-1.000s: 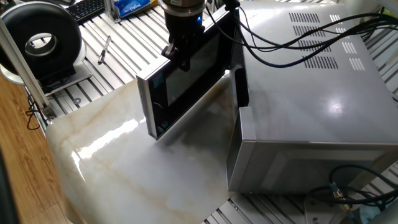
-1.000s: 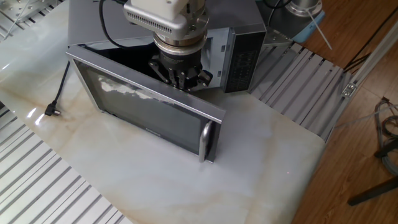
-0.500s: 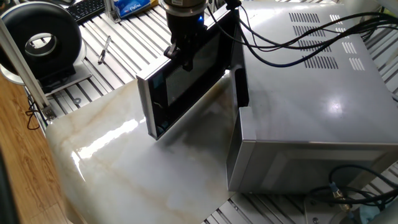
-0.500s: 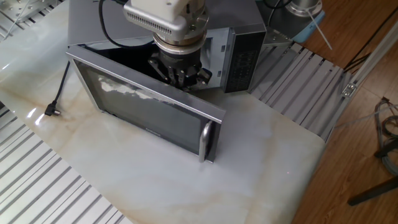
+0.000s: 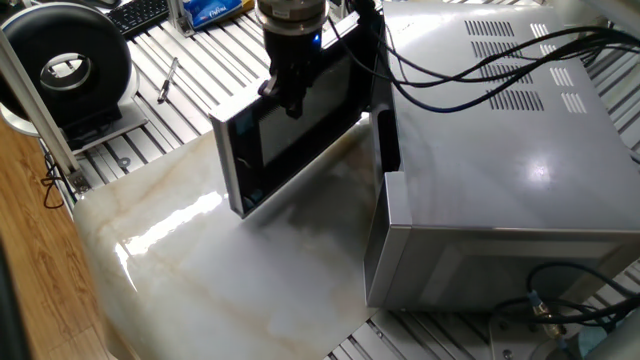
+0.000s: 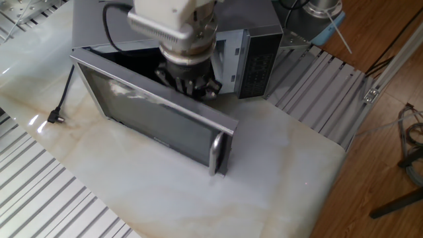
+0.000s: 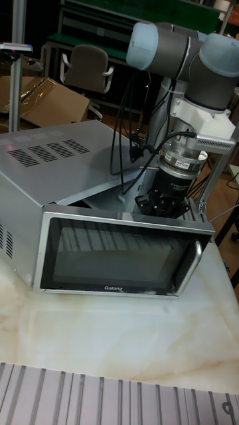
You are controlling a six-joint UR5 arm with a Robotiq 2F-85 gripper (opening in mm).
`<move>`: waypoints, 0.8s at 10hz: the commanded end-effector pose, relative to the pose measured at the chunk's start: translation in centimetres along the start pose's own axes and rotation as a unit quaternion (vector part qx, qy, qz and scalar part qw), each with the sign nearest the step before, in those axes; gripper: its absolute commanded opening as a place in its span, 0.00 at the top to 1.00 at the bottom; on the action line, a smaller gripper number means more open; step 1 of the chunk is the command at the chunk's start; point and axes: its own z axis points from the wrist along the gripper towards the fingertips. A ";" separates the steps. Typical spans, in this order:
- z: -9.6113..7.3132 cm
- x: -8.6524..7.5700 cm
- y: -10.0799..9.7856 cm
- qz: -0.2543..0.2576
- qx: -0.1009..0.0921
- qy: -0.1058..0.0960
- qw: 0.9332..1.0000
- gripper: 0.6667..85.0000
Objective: Open the microwave door
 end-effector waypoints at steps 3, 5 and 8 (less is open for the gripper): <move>-1.3 1.6 -0.7 0.003 0.005 0.010 1.000 1.00; -1.9 1.6 -1.1 -0.001 0.001 0.008 1.000 1.00; -0.9 0.8 -0.8 0.004 0.000 0.003 1.000 1.00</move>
